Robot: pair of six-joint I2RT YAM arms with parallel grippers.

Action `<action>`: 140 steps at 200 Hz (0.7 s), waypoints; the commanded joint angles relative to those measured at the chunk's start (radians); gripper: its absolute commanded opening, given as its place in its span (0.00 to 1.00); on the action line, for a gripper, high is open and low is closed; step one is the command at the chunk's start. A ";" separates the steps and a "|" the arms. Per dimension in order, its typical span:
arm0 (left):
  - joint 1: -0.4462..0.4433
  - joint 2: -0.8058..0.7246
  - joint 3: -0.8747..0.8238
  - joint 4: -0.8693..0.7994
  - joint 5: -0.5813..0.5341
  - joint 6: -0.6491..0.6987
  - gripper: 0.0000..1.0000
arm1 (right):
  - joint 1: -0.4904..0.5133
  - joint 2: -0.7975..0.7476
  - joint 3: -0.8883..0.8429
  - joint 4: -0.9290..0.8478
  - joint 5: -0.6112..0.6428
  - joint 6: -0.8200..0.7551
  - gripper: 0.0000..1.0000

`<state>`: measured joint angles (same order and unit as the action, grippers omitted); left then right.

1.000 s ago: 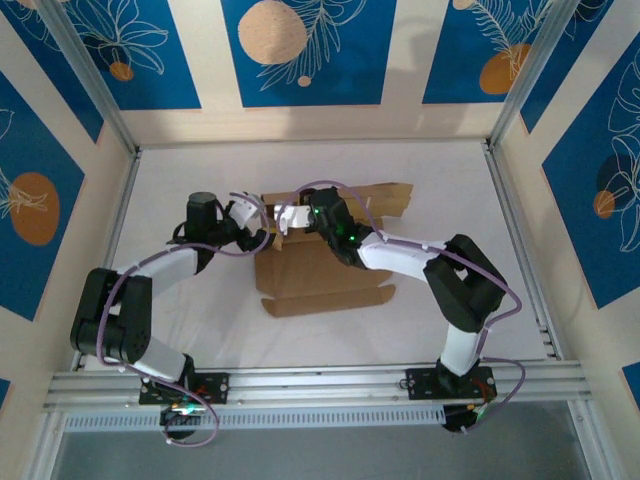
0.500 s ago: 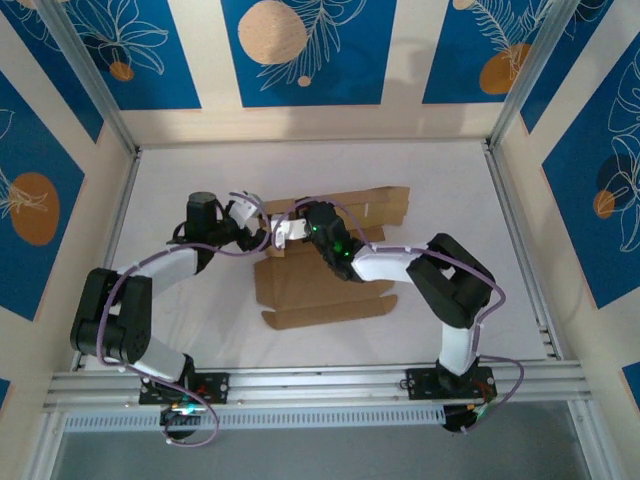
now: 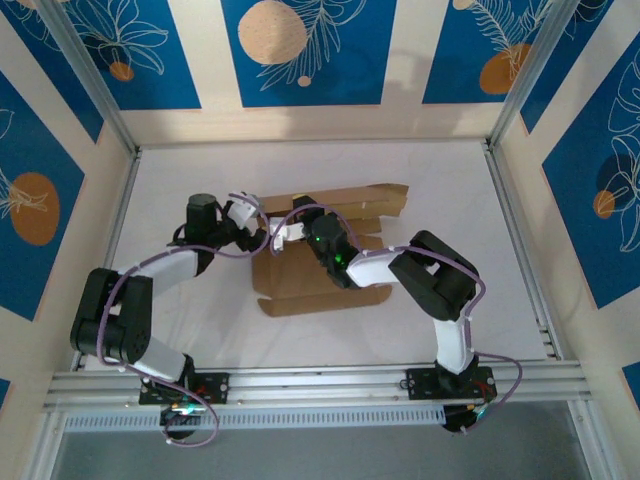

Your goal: Fold the paper box

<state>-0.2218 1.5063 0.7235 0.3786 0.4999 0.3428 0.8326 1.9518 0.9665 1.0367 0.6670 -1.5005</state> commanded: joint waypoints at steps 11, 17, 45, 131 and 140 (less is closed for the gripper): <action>-0.045 0.009 -0.018 0.102 -0.128 0.018 0.85 | 0.014 -0.004 0.012 0.046 0.002 0.000 0.00; -0.052 0.017 -0.018 0.117 -0.156 0.015 0.85 | 0.014 -0.007 0.012 0.041 0.000 0.006 0.00; -0.076 0.059 -0.019 0.208 -0.272 -0.007 0.84 | 0.014 -0.036 0.014 -0.037 -0.008 0.062 0.00; -0.114 0.123 0.053 0.175 -0.324 0.015 0.56 | 0.006 -0.056 0.061 -0.201 -0.012 0.162 0.00; -0.116 0.121 0.053 0.174 -0.319 0.016 0.51 | 0.005 -0.057 0.070 -0.215 -0.012 0.172 0.00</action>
<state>-0.3210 1.6188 0.7475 0.5442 0.1959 0.3408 0.8318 1.9209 0.9943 0.8921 0.6697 -1.3960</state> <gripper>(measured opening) 0.560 0.077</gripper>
